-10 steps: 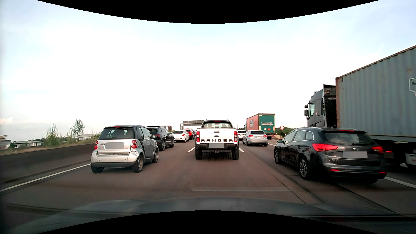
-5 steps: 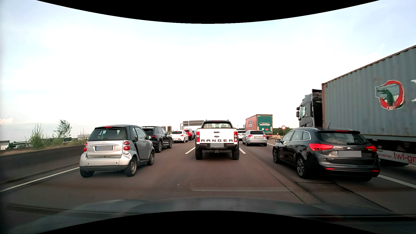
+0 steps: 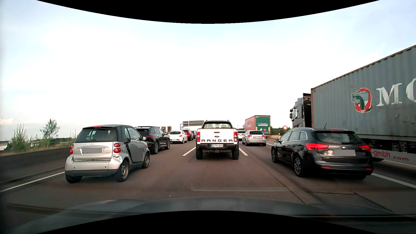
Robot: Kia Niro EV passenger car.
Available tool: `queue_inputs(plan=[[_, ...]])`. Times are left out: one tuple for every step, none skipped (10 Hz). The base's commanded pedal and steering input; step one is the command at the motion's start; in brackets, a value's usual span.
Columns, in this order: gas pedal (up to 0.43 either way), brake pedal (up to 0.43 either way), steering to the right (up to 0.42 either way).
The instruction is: Follow the waypoints while adhering to traffic rules and regulations
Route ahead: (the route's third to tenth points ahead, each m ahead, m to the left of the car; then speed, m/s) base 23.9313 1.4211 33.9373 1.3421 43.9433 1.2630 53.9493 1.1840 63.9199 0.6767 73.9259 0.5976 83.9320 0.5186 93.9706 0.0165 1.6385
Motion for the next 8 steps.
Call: queue_inputs(plan=[[0.0,0.0,-0.006],[0.0,0.0,-0.006],[0.0,0.0,-0.006],[0.0,0.0,-0.006],[0.008,0.0,-0.006],[0.008,0.0,-0.006],[0.02,0.0,-0.006],[0.039,0.0,-0.006]])
